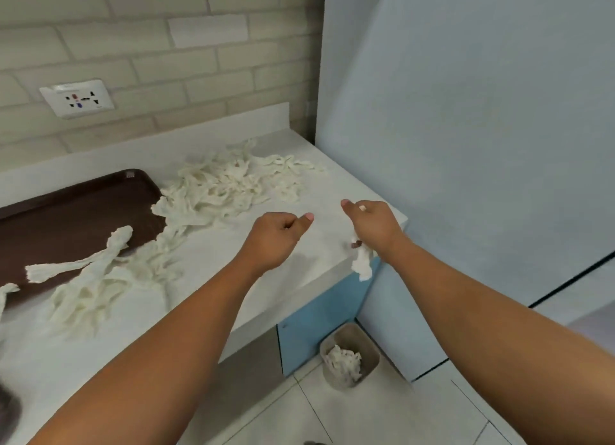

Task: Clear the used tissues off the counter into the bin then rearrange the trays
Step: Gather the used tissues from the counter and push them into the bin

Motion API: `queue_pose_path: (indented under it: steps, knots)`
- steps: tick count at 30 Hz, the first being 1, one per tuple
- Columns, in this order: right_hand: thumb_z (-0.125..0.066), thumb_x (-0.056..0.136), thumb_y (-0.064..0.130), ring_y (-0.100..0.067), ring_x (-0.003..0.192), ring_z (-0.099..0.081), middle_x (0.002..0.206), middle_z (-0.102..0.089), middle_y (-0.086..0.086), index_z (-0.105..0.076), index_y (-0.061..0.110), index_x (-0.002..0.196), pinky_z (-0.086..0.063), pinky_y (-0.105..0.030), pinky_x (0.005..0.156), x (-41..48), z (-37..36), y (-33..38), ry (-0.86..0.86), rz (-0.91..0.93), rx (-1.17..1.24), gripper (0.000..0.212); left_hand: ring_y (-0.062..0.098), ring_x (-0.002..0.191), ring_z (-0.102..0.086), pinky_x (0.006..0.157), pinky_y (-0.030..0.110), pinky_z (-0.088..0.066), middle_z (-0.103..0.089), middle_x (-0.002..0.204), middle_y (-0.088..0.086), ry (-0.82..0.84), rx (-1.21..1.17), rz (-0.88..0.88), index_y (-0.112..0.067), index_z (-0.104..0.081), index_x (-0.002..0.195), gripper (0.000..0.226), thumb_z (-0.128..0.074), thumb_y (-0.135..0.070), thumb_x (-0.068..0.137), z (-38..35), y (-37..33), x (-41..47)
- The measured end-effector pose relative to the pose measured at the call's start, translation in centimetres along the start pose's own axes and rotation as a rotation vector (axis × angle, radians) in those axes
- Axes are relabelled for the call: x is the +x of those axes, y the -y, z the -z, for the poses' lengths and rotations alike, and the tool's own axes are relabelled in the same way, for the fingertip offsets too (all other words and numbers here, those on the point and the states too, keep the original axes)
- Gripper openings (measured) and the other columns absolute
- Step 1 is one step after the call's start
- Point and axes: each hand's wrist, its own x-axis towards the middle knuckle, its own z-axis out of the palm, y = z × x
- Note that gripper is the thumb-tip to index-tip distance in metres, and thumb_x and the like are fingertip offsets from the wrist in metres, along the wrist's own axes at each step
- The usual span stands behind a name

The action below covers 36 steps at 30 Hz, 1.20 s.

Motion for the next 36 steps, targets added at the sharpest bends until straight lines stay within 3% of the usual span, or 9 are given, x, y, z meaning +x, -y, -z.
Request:
queue_pose_path:
  steps: [4, 7, 10, 16, 19, 22, 27, 30, 36]
  knots:
    - [-0.048, 0.096, 0.053, -0.032, 0.067, -0.065, 0.081, -0.056, -0.016, -0.052, -0.001, 0.099, -0.053, -0.034, 0.05, -0.5, 5.6, -4.9, 0.048, -0.133, 0.075, 0.054, 0.015, 0.052, -0.026, 0.055, 0.029, -0.027, -0.025, 0.057, 0.003, 0.092, 0.099, -0.042, -0.009, -0.028, 0.06, 0.063, -0.056, -0.055, 0.093, -7.0, -1.4, 0.5]
    - [-0.045, 0.098, 0.051, -0.027, 0.055, -0.061, 0.076, -0.06, -0.013, -0.056, 0.014, 0.087, -0.043, -0.027, 0.045, -1.0, 8.3, -9.1, 0.003, -0.152, 0.056, 0.04, 0.014, 0.05, -0.027, 0.056, 0.03, -0.027, -0.026, 0.052, -0.003, 0.108, 0.122, -0.039, -0.016, -0.028, 0.057, 0.059, -0.055, -0.052, 0.095, -11.5, -1.0, 0.9]
    - [-0.052, 0.097, 0.043, -0.017, 0.058, -0.049, 0.064, -0.052, -0.002, -0.045, 0.019, 0.068, -0.039, -0.029, 0.06, -1.0, 9.4, -13.9, -0.058, -0.182, 0.026, 0.039, 0.012, 0.046, -0.028, 0.052, 0.029, -0.027, -0.029, 0.049, -0.006, 0.154, 0.121, 0.007, -0.017, -0.031, 0.056, 0.057, -0.055, -0.049, 0.096, -15.4, 0.5, 1.0]
    - [-0.086, 0.069, 0.014, -0.015, 0.067, -0.046, 0.084, -0.047, -0.005, -0.042, 0.009, 0.104, -0.045, -0.025, 0.053, -2.3, 8.6, -22.4, 0.055, -0.468, 0.062, 0.056, 0.01, 0.044, -0.029, 0.051, 0.03, -0.027, -0.029, 0.047, -0.008, 0.327, 0.136, 0.161, -0.019, -0.03, 0.056, 0.055, -0.052, -0.045, 0.099, -21.8, 6.6, 1.4]
    - [-0.076, 0.072, 0.004, -0.017, 0.068, -0.051, 0.091, -0.049, -0.01, -0.042, 0.014, 0.101, -0.048, -0.032, 0.061, -2.4, 7.5, -27.5, 0.086, -0.6, 0.139, 0.045, 0.01, 0.053, -0.038, 0.057, 0.03, -0.032, -0.041, 0.055, -0.008, 0.425, 0.115, 0.304, -0.021, -0.041, 0.06, 0.041, -0.054, -0.034, 0.097, -24.7, 10.6, 1.9]
    - [-0.071, 0.067, 0.002, -0.026, 0.073, -0.059, 0.098, -0.05, -0.02, -0.04, 0.015, 0.093, -0.053, -0.049, 0.088, -2.4, 6.6, -31.5, 0.114, -0.727, 0.403, 0.042, 0.014, 0.06, -0.038, 0.059, 0.03, -0.031, -0.043, 0.065, -0.001, 0.545, 0.019, 0.428, -0.024, -0.046, 0.069, 0.018, -0.048, -0.012, 0.081, -27.5, 14.7, 2.3]
    - [-0.057, 0.084, -0.021, -0.027, 0.081, -0.066, 0.091, -0.058, -0.021, -0.044, 0.008, 0.084, -0.057, -0.048, 0.077, -1.5, 4.5, -38.1, 0.047, -0.761, 0.497, 0.032, 0.019, 0.066, -0.039, 0.052, 0.028, -0.03, -0.043, 0.075, 0.001, 0.671, 0.219, 0.474, -0.029, -0.042, 0.078, 0.03, -0.042, 0.001, 0.079, -31.4, 22.6, 3.0]
    - [-0.055, 0.084, -0.013, -0.019, 0.063, -0.057, 0.079, -0.054, -0.011, -0.045, 0.013, 0.079, -0.049, -0.032, 0.059, -0.2, 3.0, -42.4, 0.002, -0.8, 0.423, 0.028, 0.019, 0.068, -0.039, 0.053, 0.03, -0.03, -0.044, 0.074, 0.002, 0.657, 0.25, 0.526, -0.022, -0.044, 0.077, 0.031, -0.039, 0.008, 0.079, -33.6, 28.0, 3.7]
    - [-0.07, 0.072, -0.004, -0.022, 0.064, -0.051, 0.074, -0.05, -0.001, -0.044, 0.018, 0.087, -0.046, -0.032, 0.058, 0.5, -0.7, -51.2, 0.022, -0.806, 0.218, 0.037, 0.016, 0.071, -0.059, 0.055, 0.019, -0.047, -0.066, 0.087, 0.002, 0.42, 0.15, 0.671, -0.021, -0.066, 0.085, 0.031, -0.054, 0.007, 0.082, -38.0, 38.2, 4.7]
